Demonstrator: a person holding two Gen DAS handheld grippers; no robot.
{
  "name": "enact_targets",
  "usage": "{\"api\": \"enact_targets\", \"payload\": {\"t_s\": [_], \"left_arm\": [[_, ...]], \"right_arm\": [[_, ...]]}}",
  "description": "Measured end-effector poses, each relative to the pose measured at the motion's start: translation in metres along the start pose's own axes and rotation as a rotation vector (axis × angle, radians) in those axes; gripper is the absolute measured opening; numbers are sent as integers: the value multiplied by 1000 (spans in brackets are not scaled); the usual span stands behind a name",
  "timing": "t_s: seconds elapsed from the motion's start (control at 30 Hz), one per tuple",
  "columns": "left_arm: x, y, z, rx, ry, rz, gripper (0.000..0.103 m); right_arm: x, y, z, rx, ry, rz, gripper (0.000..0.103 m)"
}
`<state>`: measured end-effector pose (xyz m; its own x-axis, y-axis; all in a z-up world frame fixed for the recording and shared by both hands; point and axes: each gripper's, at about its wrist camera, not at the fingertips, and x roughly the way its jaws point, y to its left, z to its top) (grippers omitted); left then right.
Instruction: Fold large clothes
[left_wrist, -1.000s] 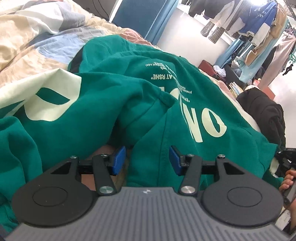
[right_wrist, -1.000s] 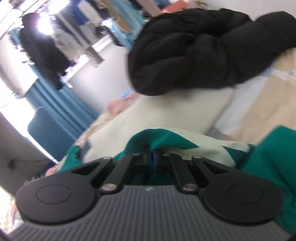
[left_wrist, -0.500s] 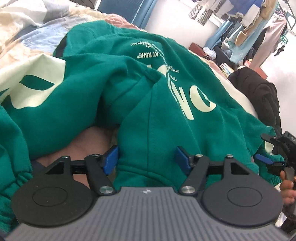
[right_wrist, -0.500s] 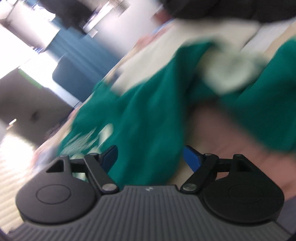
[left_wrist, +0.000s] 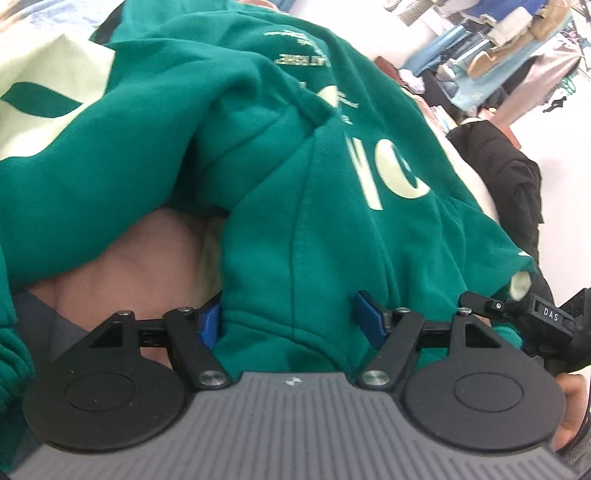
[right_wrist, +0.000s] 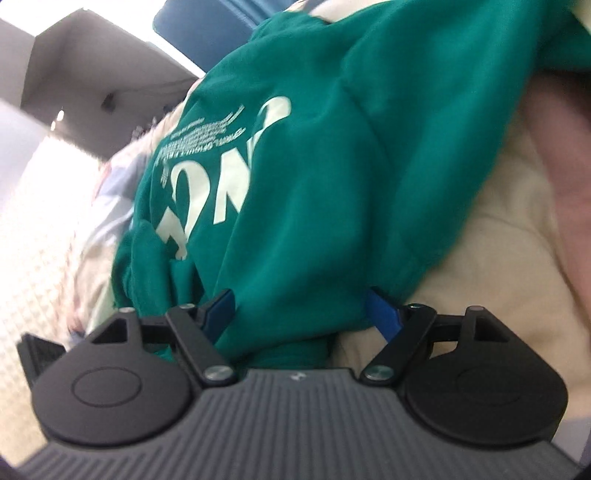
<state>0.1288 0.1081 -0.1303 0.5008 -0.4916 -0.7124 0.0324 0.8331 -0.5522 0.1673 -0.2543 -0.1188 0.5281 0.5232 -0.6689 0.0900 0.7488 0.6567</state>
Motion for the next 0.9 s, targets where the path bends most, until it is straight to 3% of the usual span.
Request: {"api": "enact_targets", "payload": {"t_s": [0.13,0.23,0.37,0.43,0.53,0.6,0.63,0.67,0.77,0.9], "left_arm": [[0,-12,-5,63,15,-34,81],[3,-22,-7,97,22,-4,82],[15,-19,-7,80,39,38,82],[22,-17,-7,65,45,57,81],[23,-14,-5,37,17,88,61],[19,-11,-2,2,-7,86,37],[16,-9,0,-6,-24,82,31],[12,-9,1,-20,-44,78,22],[-7,-7,-1,-82,-112,34,11],[-54,-11,-15,-158,-243,-76,10]], "right_arm": [[-20,2,-6,57,7,51,81],[-17,7,-13,84,59,136,81],[4,13,-15,17,66,23,81],[19,8,-12,29,83,14,81],[30,9,-7,29,69,38,80],[37,17,-6,-32,57,48,64],[43,24,-5,-84,64,50,43],[47,29,-5,-132,68,58,31],[50,36,-1,-176,51,120,20],[13,41,-7,-171,-62,251,16]]}}
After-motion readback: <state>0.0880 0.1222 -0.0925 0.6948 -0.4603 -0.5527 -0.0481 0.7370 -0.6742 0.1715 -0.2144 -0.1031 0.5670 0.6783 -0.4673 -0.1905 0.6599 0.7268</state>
